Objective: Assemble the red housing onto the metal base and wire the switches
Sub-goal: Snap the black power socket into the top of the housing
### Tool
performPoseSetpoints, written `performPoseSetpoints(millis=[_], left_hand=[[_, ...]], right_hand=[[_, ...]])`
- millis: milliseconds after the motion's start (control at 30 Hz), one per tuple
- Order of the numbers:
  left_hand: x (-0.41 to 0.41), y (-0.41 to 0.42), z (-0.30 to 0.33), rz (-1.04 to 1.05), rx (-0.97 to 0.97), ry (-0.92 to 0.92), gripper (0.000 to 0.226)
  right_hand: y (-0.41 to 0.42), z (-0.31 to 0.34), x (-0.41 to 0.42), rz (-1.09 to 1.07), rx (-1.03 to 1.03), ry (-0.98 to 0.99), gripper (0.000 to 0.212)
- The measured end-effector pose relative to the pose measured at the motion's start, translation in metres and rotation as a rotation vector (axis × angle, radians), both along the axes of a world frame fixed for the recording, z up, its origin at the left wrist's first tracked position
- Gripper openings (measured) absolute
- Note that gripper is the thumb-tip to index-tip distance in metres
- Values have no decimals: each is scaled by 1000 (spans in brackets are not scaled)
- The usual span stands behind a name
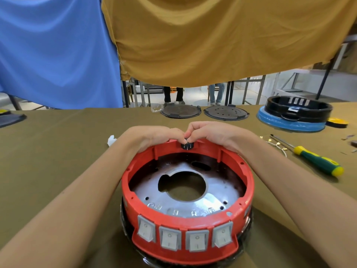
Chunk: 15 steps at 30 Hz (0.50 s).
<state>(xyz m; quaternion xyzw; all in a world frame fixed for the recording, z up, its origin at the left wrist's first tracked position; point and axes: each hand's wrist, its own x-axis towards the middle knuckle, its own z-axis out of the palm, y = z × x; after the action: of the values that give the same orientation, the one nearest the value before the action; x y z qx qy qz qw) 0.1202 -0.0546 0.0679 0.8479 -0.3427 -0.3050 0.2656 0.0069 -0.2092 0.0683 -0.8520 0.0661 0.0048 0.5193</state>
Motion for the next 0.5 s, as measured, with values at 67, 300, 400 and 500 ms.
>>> performPoseSetpoints(millis=[67,300,400,500], left_hand=[[-1,1,-3,-18,-47,-3,32],[1,2,-5,-15,-91,15,16],[-1,2,-3,-33,-66,0,18],[-5,2,0,-37,-52,-22,14]], right_hand=[[0,-1,1,-23,-82,-31,3],[0,-4,3,-48,-113,-45,7],[0,-4,3,-27,-72,-33,6],[1,-1,1,-13,-73,-22,6]])
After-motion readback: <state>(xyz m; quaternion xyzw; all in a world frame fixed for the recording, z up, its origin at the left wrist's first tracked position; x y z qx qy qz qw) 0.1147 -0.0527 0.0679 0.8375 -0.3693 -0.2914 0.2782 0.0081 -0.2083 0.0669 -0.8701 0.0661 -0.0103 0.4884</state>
